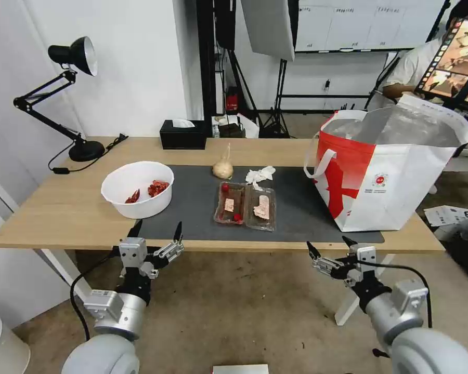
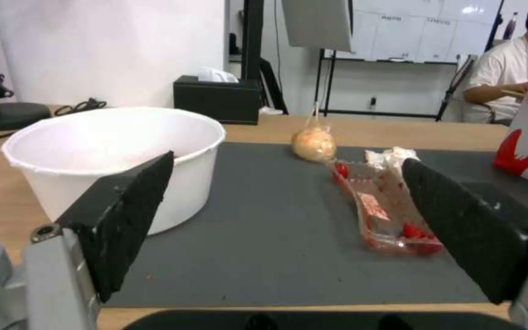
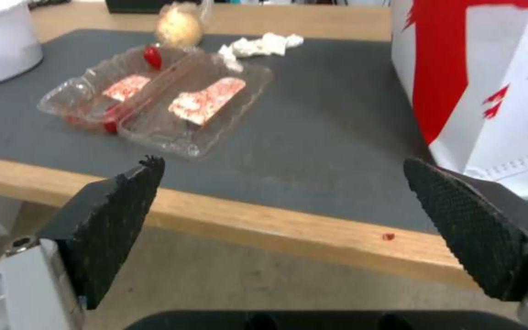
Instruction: Pick up the trash from the table and place it into the takeout bag.
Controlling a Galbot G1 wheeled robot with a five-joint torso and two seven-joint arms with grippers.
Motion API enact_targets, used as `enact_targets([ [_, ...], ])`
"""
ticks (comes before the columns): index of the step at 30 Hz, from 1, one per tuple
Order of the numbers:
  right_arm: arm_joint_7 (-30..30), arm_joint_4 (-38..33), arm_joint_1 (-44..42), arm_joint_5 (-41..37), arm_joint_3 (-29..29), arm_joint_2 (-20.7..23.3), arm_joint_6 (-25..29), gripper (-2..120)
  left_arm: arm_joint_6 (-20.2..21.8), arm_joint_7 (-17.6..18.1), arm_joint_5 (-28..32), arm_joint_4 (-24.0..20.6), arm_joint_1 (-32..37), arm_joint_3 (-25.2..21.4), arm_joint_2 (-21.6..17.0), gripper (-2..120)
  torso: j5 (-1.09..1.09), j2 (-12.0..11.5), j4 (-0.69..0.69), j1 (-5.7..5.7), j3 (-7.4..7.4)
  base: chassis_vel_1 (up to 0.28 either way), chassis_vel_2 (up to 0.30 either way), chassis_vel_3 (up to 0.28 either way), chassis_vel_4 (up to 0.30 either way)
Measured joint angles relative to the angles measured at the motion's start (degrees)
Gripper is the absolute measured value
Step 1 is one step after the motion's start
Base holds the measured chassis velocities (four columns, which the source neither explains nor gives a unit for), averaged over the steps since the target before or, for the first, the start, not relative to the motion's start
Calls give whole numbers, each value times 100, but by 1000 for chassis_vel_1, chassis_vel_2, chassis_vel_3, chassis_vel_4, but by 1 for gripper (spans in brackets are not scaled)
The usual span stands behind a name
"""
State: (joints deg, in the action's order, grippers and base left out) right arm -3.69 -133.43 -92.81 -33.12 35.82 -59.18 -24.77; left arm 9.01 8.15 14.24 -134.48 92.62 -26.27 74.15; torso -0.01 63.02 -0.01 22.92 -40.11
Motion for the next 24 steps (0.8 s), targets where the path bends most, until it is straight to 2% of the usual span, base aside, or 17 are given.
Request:
enact_targets([
  [11,5,5,23,-40,-2,15,2,100,-17,-12,-53,31,30,15,8,100,1,0,1,0,1,0,0,0,0],
  [13,110,98,106,-82,-59,17,200,100,-27,-11,-53,29,39,2,2,100,2,0,3,-1,1,0,0,0,0],
  [15,446,387,355,-171,-234,-3,852,100,-80,-11,-52,26,66,-12,0,100,-1,0,-1,0,0,0,0,0,0],
  [18,562,484,431,-182,-316,-18,1071,100,-94,-11,-52,22,97,-15,2,100,1,0,0,0,0,0,0,0,0],
  [24,606,523,453,-153,-377,-39,1144,100,-97,-14,-56,15,148,-16,31,100,1,0,1,-1,1,0,0,0,0],
])
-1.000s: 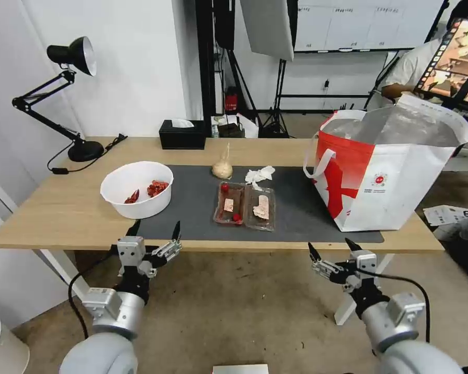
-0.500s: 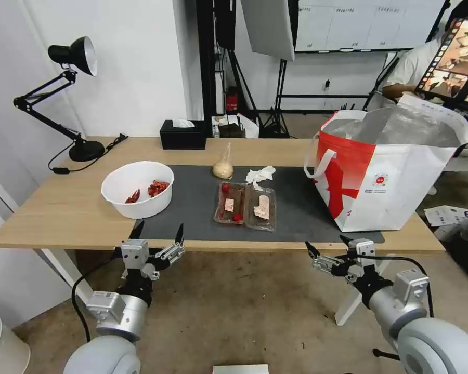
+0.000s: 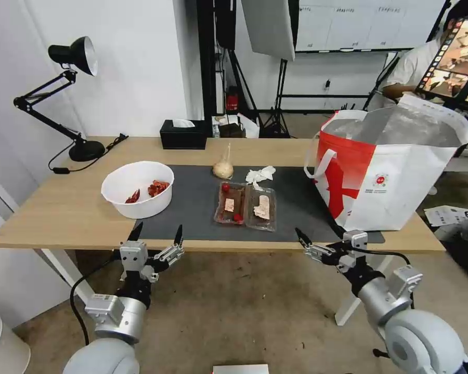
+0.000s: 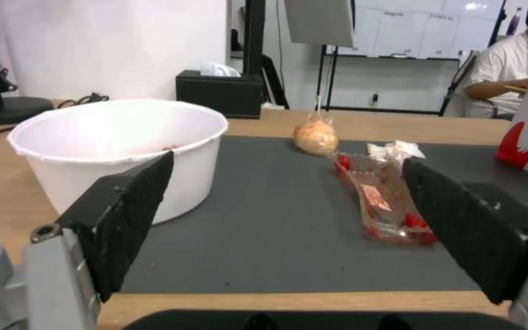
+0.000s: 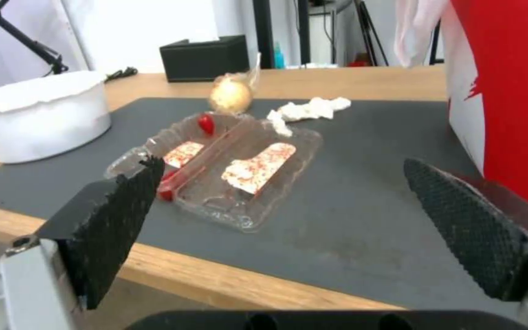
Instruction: Pick up the trash from the table and place it into the takeout bag.
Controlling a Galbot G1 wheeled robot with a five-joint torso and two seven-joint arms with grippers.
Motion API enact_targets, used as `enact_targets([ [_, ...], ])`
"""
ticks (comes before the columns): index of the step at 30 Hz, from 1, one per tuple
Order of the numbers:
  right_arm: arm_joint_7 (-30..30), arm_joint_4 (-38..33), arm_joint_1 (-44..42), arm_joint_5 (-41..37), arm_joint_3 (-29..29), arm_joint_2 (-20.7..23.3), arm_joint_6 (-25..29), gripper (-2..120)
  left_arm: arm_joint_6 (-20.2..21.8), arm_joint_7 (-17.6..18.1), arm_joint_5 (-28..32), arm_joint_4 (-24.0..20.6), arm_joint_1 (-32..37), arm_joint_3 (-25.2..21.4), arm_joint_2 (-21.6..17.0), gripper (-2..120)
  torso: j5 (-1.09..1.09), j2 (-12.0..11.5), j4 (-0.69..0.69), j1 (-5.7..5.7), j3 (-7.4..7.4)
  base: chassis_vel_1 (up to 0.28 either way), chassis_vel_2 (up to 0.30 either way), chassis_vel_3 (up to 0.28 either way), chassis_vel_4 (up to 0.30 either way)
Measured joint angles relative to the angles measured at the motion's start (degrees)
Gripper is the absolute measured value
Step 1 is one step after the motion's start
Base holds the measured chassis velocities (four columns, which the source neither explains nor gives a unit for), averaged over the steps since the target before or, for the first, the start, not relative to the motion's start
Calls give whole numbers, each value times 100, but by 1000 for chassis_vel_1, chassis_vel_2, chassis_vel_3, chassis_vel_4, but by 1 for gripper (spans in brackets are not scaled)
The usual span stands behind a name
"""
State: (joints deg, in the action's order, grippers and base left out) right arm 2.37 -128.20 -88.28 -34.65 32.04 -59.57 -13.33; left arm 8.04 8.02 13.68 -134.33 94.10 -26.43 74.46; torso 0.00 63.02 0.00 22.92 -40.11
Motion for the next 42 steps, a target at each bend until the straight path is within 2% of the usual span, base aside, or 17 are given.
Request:
enact_targets([
  [23,18,41,-22,70,-44,-49,9,100,-21,57,-9,-6,28,-11,27,100,0,0,0,0,0,0,0,0,0],
  [25,16,41,-20,-19,-87,-44,21,100,-24,112,-23,5,18,-14,34,100,0,0,1,0,0,0,0,0,0],
  [26,-23,55,31,-212,-304,73,144,100,-39,137,-23,3,22,-27,28,100,0,0,1,0,0,0,0,0,0],
  [27,-596,1,371,-1214,-877,267,214,100,-42,147,-12,-34,62,-66,-8,100,1,0,2,0,0,0,0,0,0],
  [28,-2146,-198,1050,-3154,-1553,236,355,100,-58,209,-10,-36,113,-110,-23,100,2,0,0,0,0,0,0,0,0],
  [29,-2146,-198,1050,-3154,-1553,236,355,100,-58,209,-10,-36,113,-110,-23,100,2,0,0,0,0,0,0,0,0],
  [30,-3023,-174,1586,-4336,-1906,154,643,100,-76,225,-10,-36,158,-145,-48,100,1,0,-2,0,0,0,0,0,0],
  [31,-3023,-174,1586,-4336,-1906,154,643,100,-76,225,-10,-36,158,-145,-48,100,1,0,-2,0,0,0,0,0,0],
  [32,-3479,-115,1949,-4939,-2106,72,832,100,-79,230,-9,-40,193,-174,-68,100,1,0,-1,0,0,0,0,0,0],
  [34,-4168,38,2529,-5524,-2443,-95,1039,100,-79,235,-8,-46,252,-219,-75,100,1,0,-1,0,0,0,0,0,0],
  [35,-4168,38,2529,-5524,-2443,-95,1039,100,-79,235,-8,-46,252,-219,-75,100,1,0,-1,0,0,0,0,0,0],
  [37,-4695,230,2877,-5838,-2658,-321,1064,100,-78,239,-14,-47,343,-262,-74,100,1,0,-1,0,0,0,0,0,0],
  [40,-4906,336,3007,-5948,-2733,-433,1052,100,-74,241,-33,-47,403,-278,-64,100,1,0,-1,0,0,0,0,0,0],
  [42,-5236,540,3195,-6056,-2782,-669,970,100,-65,241,-88,-48,491,-292,-34,100,1,0,-1,0,0,0,0,0,0],
])
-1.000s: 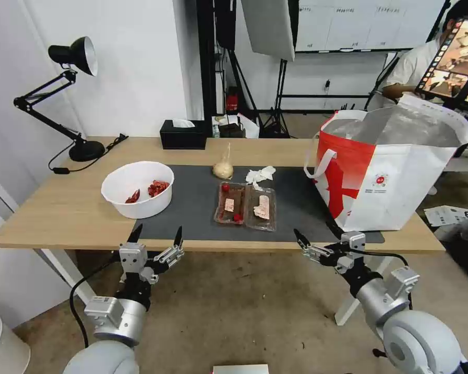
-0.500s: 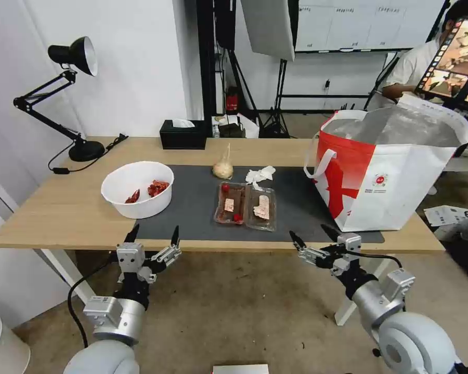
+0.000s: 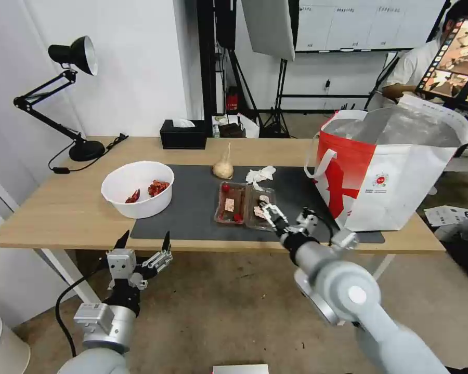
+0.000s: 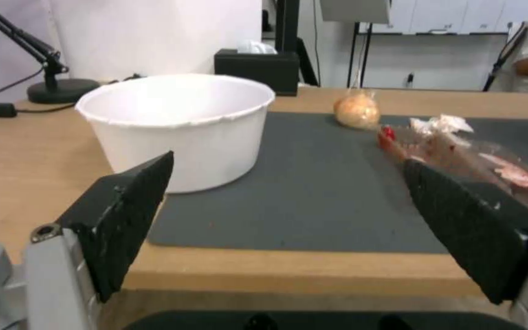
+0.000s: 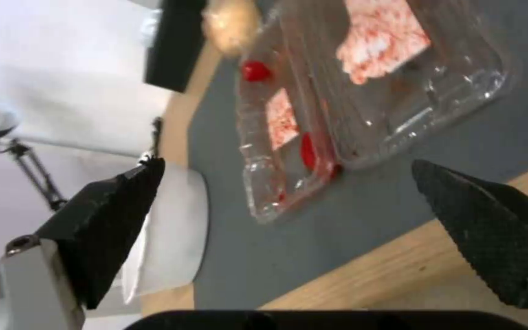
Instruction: Pick up the trash from the table and place it into the takeout bag.
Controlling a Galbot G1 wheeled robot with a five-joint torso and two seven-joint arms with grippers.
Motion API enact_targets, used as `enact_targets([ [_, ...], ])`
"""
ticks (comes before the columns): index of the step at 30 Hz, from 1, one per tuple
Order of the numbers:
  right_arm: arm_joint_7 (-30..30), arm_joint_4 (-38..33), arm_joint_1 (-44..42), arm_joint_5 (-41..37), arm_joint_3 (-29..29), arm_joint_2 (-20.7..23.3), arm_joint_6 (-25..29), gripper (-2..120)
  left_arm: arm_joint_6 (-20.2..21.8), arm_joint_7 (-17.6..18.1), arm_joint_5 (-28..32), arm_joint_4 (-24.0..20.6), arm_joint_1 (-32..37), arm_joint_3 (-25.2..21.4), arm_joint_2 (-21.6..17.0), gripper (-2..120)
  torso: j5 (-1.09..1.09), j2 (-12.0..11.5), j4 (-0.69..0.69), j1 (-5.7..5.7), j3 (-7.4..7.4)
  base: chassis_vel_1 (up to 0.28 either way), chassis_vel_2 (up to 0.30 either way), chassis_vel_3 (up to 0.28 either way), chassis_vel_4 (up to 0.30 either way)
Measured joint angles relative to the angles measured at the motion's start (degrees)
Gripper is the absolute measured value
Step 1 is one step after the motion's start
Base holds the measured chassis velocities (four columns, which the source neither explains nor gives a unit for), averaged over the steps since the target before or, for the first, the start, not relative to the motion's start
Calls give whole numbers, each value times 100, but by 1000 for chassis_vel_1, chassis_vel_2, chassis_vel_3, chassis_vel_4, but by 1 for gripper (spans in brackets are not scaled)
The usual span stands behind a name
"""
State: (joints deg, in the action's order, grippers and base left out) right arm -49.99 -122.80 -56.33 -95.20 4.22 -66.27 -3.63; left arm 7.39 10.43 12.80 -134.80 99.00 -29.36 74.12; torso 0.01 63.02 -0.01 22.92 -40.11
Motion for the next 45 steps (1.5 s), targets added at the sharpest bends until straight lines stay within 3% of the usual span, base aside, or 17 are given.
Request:
enact_targets([
  [14,-453,841,436,-48,-107,-644,-195,100,48,59,-176,11,199,12,-86,100,0,0,1,0,0,0,0,0,0],
  [32,-496,1099,560,-120,158,-759,-280,100,21,61,-134,-8,201,-4,-81,100,-1,1,0,-1,1,0,0,0,0],
  [35,-307,1131,548,145,166,-766,-222,100,20,62,-132,-7,204,1,-73,100,-1,0,1,0,0,0,0,0,0],
  [44,1082,1199,499,1520,-74,-509,-68,100,-22,62,-130,2,209,32,20,100,-2,0,1,0,0,0,0,0,0],
  [45,1610,1283,525,1877,-120,-410,-72,100,-77,62,-127,15,209,32,34,100,-1,0,2,0,0,0,0,0,0],
])
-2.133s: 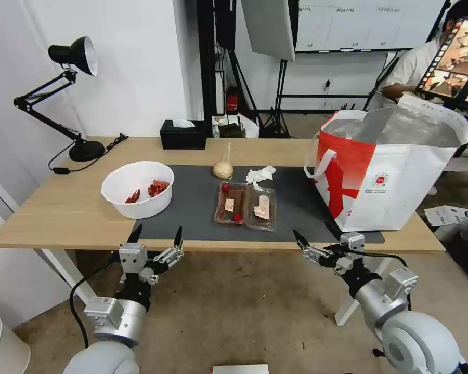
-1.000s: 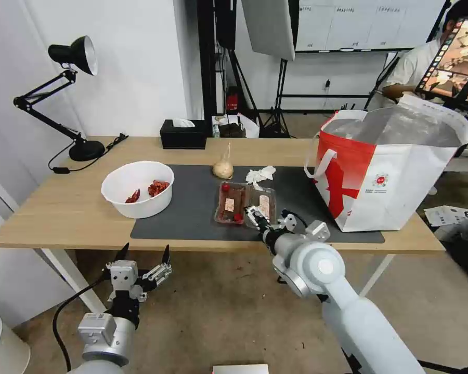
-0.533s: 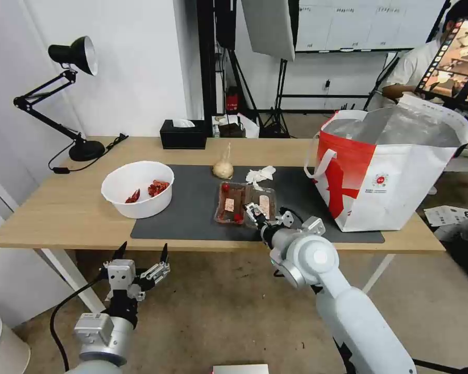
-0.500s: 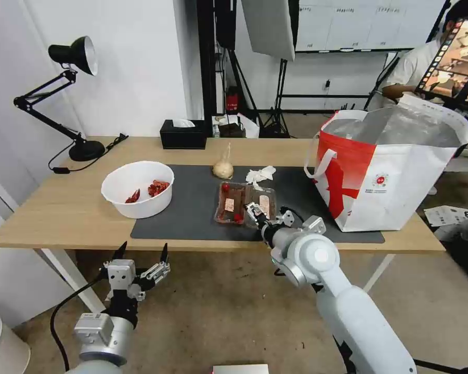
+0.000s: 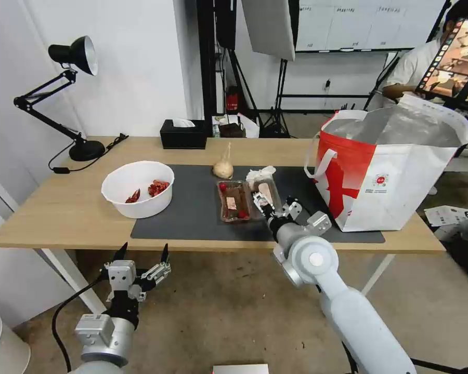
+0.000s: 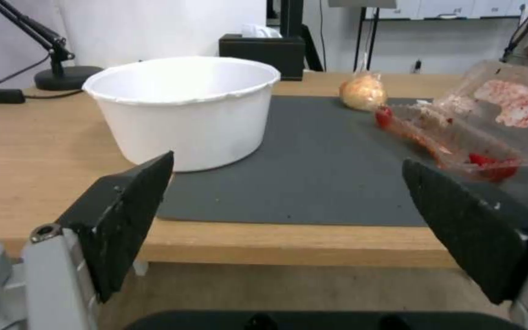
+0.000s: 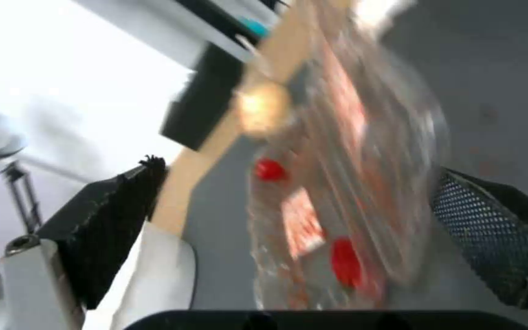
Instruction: Pick up the trash from the table and place it into the takeout bag.
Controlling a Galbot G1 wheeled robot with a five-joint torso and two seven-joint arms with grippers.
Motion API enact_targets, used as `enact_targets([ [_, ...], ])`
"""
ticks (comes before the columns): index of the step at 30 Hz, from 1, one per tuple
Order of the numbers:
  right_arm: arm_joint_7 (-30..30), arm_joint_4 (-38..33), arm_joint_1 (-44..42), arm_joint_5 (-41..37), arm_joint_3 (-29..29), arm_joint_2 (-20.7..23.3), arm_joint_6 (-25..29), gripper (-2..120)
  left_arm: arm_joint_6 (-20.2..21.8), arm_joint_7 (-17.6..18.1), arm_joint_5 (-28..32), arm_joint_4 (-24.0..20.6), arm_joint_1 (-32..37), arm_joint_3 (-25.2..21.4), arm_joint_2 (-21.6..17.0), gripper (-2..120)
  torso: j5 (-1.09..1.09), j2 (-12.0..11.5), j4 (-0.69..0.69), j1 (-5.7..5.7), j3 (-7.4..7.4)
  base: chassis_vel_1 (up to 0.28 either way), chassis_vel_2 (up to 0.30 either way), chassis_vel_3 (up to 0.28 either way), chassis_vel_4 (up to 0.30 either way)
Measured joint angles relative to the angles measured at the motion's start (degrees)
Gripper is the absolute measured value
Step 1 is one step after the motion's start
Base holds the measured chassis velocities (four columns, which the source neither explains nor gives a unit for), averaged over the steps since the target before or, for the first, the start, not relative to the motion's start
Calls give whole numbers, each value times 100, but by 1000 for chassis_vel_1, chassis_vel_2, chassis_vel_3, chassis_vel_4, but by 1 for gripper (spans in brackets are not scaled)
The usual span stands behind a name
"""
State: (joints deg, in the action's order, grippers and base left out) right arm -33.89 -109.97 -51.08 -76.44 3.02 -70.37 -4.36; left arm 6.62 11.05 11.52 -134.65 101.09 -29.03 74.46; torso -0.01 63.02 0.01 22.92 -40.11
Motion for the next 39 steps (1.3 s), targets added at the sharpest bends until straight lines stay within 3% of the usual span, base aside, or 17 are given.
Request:
enact_targets([
  [4,677,159,177,319,-129,132,-160,100,-28,0,2,5,7,-3,18,100,0,0,0,0,0,0,0,0,0],
  [7,1037,294,494,133,-317,173,-483,100,-34,0,4,8,9,-7,26,100,0,0,1,0,0,0,0,0,0],
  [10,559,365,961,-555,-489,47,-871,100,-38,0,6,16,7,-13,28,100,0,0,1,0,0,0,0,0,0],
  [12,-462,705,1585,-1359,-597,-247,-1307,100,-51,2,8,35,4,-19,40,100,3,0,-4,0,0,0,0,0,0],
  [14,-700,863,1722,-1502,-615,-341,-1380,100,-57,4,11,43,1,-20,46,100,2,0,-4,0,0,0,0,0,0],
  [17,-1550,1351,2057,-1921,-630,-587,-1596,100,-63,10,70,61,-29,-30,61,100,1,0,-2,0,0,0,0,0,0],
  [25,-1511,1300,2027,-2082,-549,-505,-1504,100,-63,24,196,104,-145,-56,4,100,0,0,0,0,0,0,0,0,0],
  [27,-729,1357,2128,-1622,-565,-385,-1480,100,-63,31,264,124,-225,-58,-33,100,0,0,-1,0,0,0,0,0,0],
  [28,-729,1357,2128,-1622,-565,-385,-1480,100,-63,31,264,124,-225,-58,-33,100,0,0,-1,0,0,0,0,0,0],
  [31,1338,1903,2592,292,-1180,96,-1563,100,-8,76,566,132,-410,-54,-129,100,0,1,-1,-1,1,0,0,0,0],
  [32,1338,1903,2592,292,-1180,96,-1563,100,-8,76,566,132,-410,-54,-129,100,0,1,-1,-1,1,0,0,0,0],
  [35,3506,2851,3333,2146,-2034,478,-1411,95,289,258,1355,41,-575,-58,-222,100,0,0,1,0,0,0,0,0,0],
  [36,3506,2851,3333,2146,-2034,478,-1411,95,289,258,1355,41,-575,-58,-222,100,0,0,1,0,0,0,0,0,0],
  [39,4769,3661,3911,2655,-2452,431,-1243,82,589,497,2205,-62,-733,-84,-272,100,1,0,-2,0,0,0,0,0,0],
])
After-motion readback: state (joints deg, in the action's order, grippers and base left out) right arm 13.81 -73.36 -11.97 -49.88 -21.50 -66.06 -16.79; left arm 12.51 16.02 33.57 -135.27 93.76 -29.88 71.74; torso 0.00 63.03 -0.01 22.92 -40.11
